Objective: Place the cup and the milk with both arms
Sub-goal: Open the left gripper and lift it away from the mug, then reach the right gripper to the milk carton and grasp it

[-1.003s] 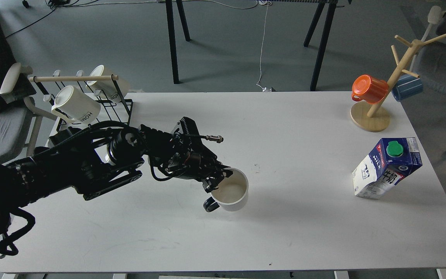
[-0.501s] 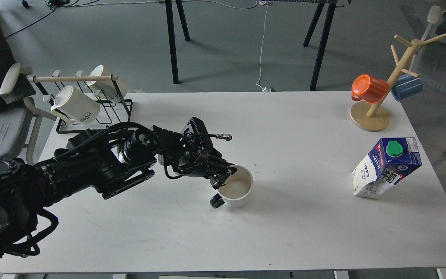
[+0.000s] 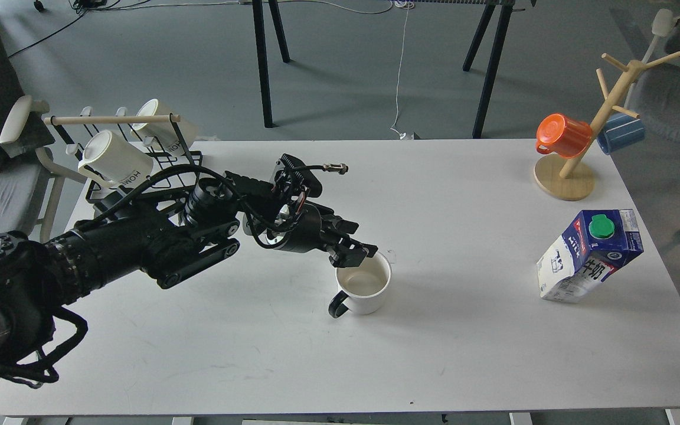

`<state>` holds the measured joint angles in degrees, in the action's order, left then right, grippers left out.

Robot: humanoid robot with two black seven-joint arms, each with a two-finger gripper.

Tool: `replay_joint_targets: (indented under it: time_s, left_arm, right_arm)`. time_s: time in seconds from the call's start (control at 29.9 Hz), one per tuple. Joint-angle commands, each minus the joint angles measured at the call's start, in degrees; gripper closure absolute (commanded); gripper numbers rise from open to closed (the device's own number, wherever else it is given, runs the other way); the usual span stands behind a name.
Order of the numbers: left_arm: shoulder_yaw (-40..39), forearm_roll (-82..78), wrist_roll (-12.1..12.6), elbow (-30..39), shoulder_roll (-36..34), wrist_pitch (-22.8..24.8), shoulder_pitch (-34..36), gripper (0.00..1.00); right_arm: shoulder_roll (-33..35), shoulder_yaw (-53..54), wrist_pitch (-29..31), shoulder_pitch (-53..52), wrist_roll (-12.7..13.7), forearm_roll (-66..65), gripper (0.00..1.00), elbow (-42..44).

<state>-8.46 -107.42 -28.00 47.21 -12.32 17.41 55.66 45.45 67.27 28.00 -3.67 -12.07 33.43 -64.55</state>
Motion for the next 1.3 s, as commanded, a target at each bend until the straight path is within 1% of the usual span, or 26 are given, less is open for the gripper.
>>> replay_joint_targets:
  time_s: [0.0, 0.03, 0.1, 0.17, 0.2, 0.23, 0.3, 0.4, 0.53, 0.63, 0.8, 0.94, 1.0, 1.27]
  left_arm:
    - [-6.11, 9.65, 0.0, -0.01, -2.88, 9.01, 0.5, 0.2]
    - [-8.48, 12.73, 0.0, -0.01, -4.02, 10.59, 0.85, 0.2]
    - [-13.57, 18.53, 0.0, 0.08, -5.87, 10.59, 0.94, 0.2]
    - [-19.2, 25.38, 0.0, 1.3, -8.06, 10.59, 0.59, 0.2]
    - [-21.4, 29.42, 0.0, 2.09, -9.29, 10.59, 0.24, 0.2]
    - [-23.16, 34.16, 0.0, 2.79, -11.05, 10.59, -0.03, 0.2]
    - [-23.97, 42.6, 0.0, 3.33, -14.21, 10.59, -0.29, 0.2]
    - [-24.32, 53.59, 0.0, 3.33, -17.91, 10.59, -0.64, 0.2]
    - [-23.89, 68.45, 0.0, 3.33, -22.56, 10.59, -1.26, 0.2]
    - [-23.97, 72.43, 0.0, 3.33, -24.25, 10.59, -2.22, 0.2]
    - [-23.89, 72.35, 0.0, 3.33, -23.55, 10.59, -4.77, 0.2]
    - [-23.8, 72.26, 0.0, 3.77, -23.02, 10.59, -5.3, 0.2]
    - [-23.8, 72.26, 0.0, 5.17, -23.28, 10.59, -5.3, 0.2]
    - [-23.8, 72.17, 0.0, 5.96, -23.72, 10.59, -5.3, 0.2]
  right_arm:
    - [1.91, 0.05, 0.0, 0.41, 0.82, 1.2, 0.02, -2.85]
    - [3.22, 0.05, 0.0, 0.68, 1.25, 1.46, 0.02, -4.43]
    - [5.68, 0.14, 0.0, 1.9, 1.87, 4.34, 0.01, -7.77]
    - [7.8, 0.4, 0.0, 4.27, 2.48, 10.57, 0.01, -10.06]
    - [8.59, 0.4, 0.0, 5.41, 3.18, 14.0, 0.01, -11.02]
    - [9.29, 0.32, 0.0, 7.25, 4.58, 17.86, 0.01, -12.34]
    - [9.56, 0.4, 0.0, 12.6, 7.49, 23.94, 0.01, -13.93]
    - [9.56, 0.14, 0.0, 19.64, 7.76, 28.35, 0.01, -15.86]
    - [8.25, -0.38, 0.0, 27.64, 8.29, 28.98, 0.01, -15.96]
    - [6.76, -0.83, 0.0, 30.21, 8.81, 28.71, 0.01, -16.13]
    - [3.77, -4.24, 0.0, 28.37, 8.73, 28.01, 0.01, -16.13]
    - [-0.53, -9.69, 0.0, 19.59, 8.55, 24.94, 0.01, -15.78]
    - [-2.73, -10.93, 0.0, 17.47, 8.29, 22.48, 0.01, -15.52]
    - [-11.78, -11.81, 0.0, 15.62, 8.38, 15.1, 0.01, -11.39]
